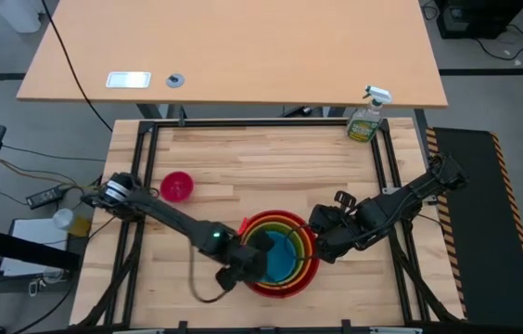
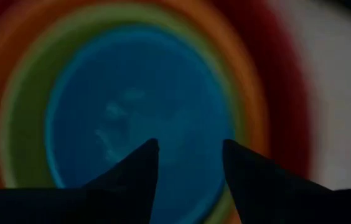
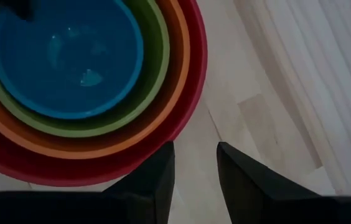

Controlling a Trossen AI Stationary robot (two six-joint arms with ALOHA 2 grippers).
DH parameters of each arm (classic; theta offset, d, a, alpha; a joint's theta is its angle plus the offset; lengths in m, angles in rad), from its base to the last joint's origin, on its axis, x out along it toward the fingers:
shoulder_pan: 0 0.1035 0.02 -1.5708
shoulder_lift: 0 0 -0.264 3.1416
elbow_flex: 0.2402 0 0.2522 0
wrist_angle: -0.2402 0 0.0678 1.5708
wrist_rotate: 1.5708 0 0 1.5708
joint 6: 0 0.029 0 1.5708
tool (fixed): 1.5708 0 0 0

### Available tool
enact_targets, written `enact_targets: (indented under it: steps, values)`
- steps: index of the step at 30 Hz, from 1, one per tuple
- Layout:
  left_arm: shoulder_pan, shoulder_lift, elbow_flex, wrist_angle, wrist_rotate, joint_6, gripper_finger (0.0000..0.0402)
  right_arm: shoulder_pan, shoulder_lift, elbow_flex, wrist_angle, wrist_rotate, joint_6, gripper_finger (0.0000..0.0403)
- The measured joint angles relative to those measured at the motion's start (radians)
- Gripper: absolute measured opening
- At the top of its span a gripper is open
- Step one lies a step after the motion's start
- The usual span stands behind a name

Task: Nest bowls inside each other
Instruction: Stack the blue bowl on the green bowl, then stack the pink bowl on the blue bowl

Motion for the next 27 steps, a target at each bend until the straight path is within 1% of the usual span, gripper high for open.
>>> enact_targets:
  steps: [3,7,9,12,16,19,21,24,27]
  values:
    - [-0.028,-0.077,0.002,-0.033,-0.017,-0.019,0.0181,0.000,0.000,0.000,0.001,0.000,0.000,0.0128]
    - [-0.038,-0.179,0.001,-0.169,-0.021,-0.097,0.0181,0.000,0.000,0.000,0.006,0.000,0.001,0.0128]
    - [-0.038,-0.233,-0.025,-0.222,0.000,-0.155,0.0181,0.002,0.000,0.000,0.006,0.000,0.003,0.0128]
    - [-0.031,-0.328,-0.130,-0.274,0.032,-0.267,0.0181,0.005,0.000,0.000,0.011,0.000,0.004,0.0128]
    - [-0.024,-0.470,-0.356,-0.279,0.030,-0.464,0.0181,0.005,0.000,0.000,0.032,0.017,0.001,0.0128]
    - [-0.024,-0.565,-0.522,-0.279,-0.038,-0.616,0.0181,0.005,0.000,0.000,0.043,0.028,-0.013,0.0128]
    - [-0.012,-0.613,-0.608,-0.284,-0.115,-0.692,0.0181,0.001,0.000,0.000,0.044,0.037,-0.021,0.0128]
    - [0.027,-0.662,-0.703,-0.307,-0.249,-0.802,0.0181,-0.006,0.000,0.000,0.044,0.042,-0.025,0.0128]
    - [0.090,-0.669,-0.756,-0.311,-0.339,-0.868,0.0181,-0.011,0.000,0.000,0.049,0.042,-0.032,0.0128]
